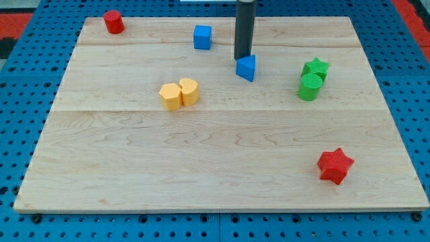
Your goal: Slide blue cube towards red circle
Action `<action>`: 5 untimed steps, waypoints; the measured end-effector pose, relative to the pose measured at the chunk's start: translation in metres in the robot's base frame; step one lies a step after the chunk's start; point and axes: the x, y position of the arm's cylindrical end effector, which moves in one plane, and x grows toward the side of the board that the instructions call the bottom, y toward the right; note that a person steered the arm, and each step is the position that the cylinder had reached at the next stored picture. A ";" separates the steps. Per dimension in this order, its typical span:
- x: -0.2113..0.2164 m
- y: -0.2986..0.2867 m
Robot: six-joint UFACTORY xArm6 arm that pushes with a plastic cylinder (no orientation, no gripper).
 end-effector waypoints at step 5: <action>-0.077 -0.153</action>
